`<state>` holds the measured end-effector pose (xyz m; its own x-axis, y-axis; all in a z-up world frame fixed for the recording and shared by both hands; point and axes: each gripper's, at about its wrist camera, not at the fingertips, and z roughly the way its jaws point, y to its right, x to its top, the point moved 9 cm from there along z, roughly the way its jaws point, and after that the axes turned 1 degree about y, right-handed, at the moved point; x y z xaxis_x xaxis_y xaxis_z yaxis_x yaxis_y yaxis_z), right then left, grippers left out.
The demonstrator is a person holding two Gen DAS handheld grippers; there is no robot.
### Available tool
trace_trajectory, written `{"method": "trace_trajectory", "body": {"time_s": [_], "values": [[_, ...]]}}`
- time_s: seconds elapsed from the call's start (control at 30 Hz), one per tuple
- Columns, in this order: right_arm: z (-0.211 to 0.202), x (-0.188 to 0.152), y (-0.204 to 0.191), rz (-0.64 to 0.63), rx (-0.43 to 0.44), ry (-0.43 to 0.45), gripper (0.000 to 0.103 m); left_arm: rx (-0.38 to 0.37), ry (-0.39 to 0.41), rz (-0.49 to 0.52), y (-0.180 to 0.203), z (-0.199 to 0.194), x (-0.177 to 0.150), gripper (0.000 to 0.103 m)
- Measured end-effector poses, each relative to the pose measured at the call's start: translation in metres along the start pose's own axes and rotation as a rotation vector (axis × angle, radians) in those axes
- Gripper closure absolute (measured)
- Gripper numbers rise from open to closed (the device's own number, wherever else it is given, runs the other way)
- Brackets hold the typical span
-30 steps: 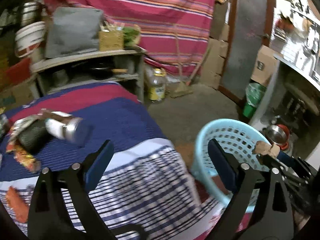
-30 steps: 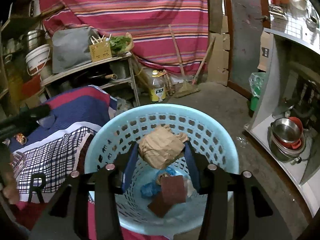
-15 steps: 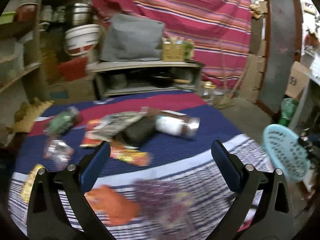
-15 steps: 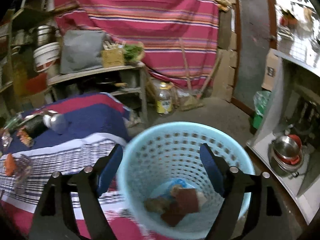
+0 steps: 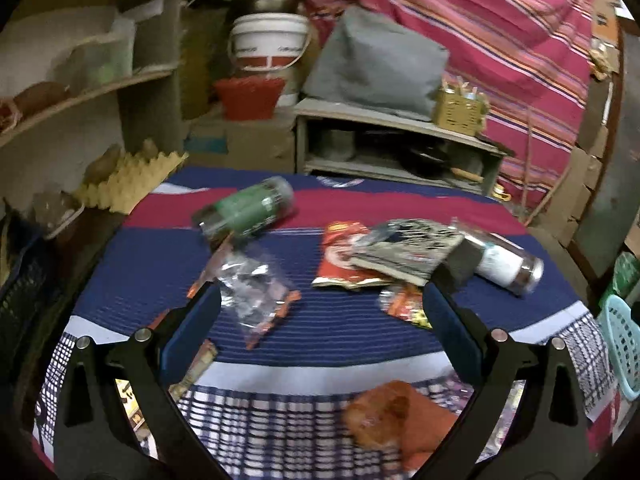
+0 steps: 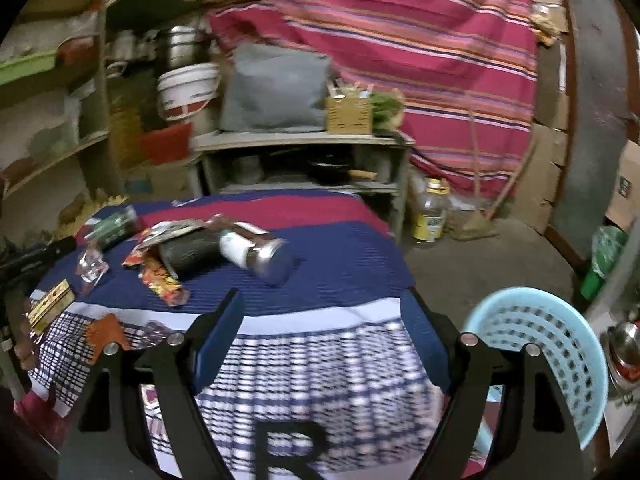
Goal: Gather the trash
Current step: 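Return the left tool to the table and grasp the clear plastic bag, then grasp the orange snack stick with the right tool while the left tool lifts the plastic bag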
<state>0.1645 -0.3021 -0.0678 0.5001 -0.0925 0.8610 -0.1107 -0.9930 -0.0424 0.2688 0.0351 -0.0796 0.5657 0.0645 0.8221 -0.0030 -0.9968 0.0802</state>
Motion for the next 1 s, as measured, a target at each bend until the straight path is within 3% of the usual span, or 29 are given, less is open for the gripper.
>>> {"method": "trace_trajectory", "body": {"time_s": [0.2, 0.53, 0.7, 0.9, 1.0], "values": [[0.041, 0.005, -0.049, -0.06, 0.052, -0.049, 0.024, 0.062, -0.037, -0.005, -0.019, 0.03, -0.002, 0.006], [0.095, 0.001, -0.1, -0.049, 0.091, -0.112, 0.024, 0.068, -0.087, 0.007, -0.037, 0.055, -0.01, 0.006], [0.118, -0.007, -0.12, -0.075, 0.122, -0.146, 0.024, 0.052, -0.151, 0.028, -0.041, 0.081, -0.019, 0.006], [0.141, -0.018, -0.118, -0.074, 0.132, -0.194, 0.024, 0.061, -0.239, 0.045, -0.042, 0.113, -0.03, 0.015], [0.146, -0.022, -0.117, -0.075, 0.132, -0.21, 0.024, 0.052, -0.26, 0.056, -0.04, 0.121, -0.029, 0.03]]}}
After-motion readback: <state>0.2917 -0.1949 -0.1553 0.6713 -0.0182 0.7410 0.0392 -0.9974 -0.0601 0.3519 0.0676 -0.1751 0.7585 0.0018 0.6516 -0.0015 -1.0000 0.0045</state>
